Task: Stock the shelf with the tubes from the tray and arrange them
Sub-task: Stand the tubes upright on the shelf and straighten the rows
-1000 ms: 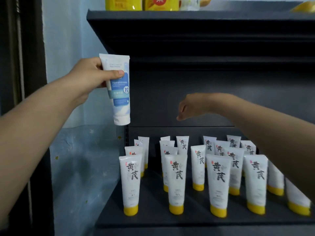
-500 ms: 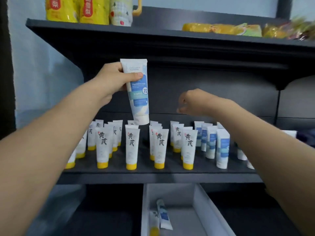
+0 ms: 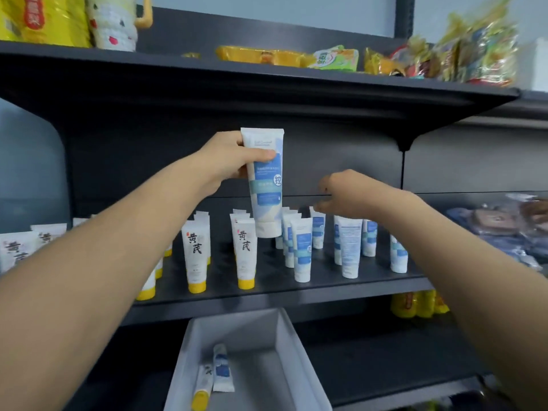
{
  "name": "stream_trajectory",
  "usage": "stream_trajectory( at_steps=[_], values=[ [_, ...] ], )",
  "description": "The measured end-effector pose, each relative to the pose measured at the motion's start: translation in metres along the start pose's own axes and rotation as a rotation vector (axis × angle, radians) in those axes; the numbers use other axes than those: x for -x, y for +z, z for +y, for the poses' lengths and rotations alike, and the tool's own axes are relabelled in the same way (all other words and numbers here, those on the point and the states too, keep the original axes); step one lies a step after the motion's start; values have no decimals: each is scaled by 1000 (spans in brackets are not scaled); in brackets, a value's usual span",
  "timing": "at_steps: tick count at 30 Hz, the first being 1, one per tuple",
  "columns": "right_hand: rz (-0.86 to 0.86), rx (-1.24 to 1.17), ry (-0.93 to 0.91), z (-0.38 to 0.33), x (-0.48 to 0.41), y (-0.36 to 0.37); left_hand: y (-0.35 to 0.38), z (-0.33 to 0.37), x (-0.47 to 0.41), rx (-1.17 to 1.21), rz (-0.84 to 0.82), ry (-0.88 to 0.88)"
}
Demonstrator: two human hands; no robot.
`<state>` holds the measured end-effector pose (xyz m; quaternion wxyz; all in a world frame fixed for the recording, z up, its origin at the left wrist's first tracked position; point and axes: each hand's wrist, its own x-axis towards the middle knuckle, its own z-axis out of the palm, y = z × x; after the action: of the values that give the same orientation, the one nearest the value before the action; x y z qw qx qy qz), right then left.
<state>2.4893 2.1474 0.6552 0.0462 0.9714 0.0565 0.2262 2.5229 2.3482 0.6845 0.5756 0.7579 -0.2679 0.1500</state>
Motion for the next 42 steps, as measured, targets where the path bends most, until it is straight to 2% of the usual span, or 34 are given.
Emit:
stream_trajectory(
  at_steps=[8, 14, 21, 29, 38, 42],
  values=[
    [-35, 89, 97, 78, -8, 26, 64, -6, -63, -8, -106, 23],
    [-9, 89, 151, 133, -46, 34, 96, -4, -126, 48, -146, 87],
    [1, 99, 163, 179, -97, 52, 120, -22, -190, -7, -166, 105],
    [-41, 78, 94, 206, -147, 75, 148, -43, -241, -56, -17, 115],
    [-80, 146, -87, 242, -206, 101, 177, -85, -299, -322, -111, 33],
    [-92, 144, -152, 261, -229, 111, 190, -104, -320, -365, -146, -14]
  ],
)
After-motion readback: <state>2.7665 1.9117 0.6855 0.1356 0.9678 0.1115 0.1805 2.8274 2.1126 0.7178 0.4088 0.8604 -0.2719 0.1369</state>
